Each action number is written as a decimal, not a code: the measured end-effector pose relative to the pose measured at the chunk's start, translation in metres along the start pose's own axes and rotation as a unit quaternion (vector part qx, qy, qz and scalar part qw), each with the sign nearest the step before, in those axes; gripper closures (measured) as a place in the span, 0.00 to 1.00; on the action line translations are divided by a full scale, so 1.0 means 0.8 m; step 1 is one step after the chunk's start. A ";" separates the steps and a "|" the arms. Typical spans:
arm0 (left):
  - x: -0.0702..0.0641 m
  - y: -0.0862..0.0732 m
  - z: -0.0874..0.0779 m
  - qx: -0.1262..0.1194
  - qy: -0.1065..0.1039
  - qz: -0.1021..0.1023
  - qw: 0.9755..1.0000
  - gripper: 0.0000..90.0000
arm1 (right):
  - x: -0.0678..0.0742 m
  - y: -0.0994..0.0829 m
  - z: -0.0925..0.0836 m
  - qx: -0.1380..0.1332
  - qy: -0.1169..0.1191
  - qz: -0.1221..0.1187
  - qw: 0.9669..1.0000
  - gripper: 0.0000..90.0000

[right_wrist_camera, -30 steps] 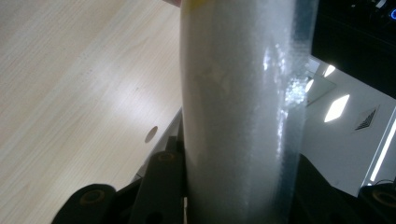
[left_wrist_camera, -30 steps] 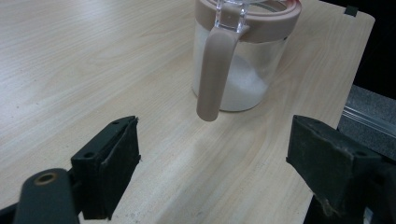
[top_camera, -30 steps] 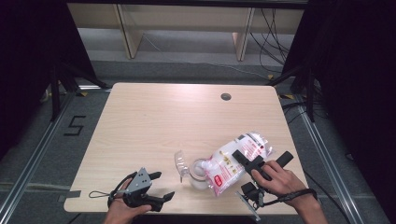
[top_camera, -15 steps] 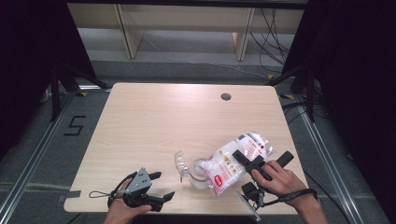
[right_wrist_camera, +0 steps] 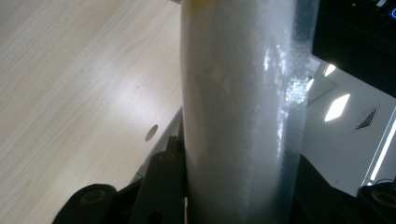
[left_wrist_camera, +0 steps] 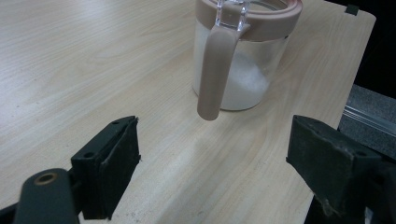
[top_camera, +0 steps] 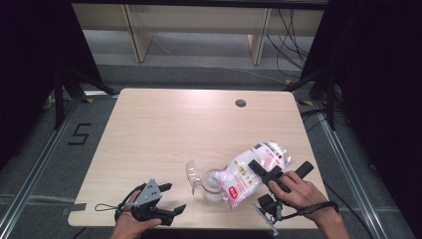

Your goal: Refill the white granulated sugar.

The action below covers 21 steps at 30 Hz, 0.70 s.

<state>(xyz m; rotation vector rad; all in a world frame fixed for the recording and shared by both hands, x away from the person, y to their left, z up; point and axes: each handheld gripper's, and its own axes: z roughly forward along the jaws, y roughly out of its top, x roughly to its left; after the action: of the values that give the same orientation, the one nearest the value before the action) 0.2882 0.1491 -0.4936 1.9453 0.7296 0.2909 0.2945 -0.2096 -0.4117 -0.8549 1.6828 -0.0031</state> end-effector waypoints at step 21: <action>0.000 0.000 0.000 -0.001 0.000 -0.002 1.000 0.18 | -0.001 -0.003 -0.003 0.002 0.001 0.004 1.000 0.82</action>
<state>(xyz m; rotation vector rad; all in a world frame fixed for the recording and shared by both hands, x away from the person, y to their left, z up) 0.2882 0.1490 -0.4937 1.9414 0.7325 0.2897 0.2938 -0.2120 -0.4094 -0.8464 1.6872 -0.0012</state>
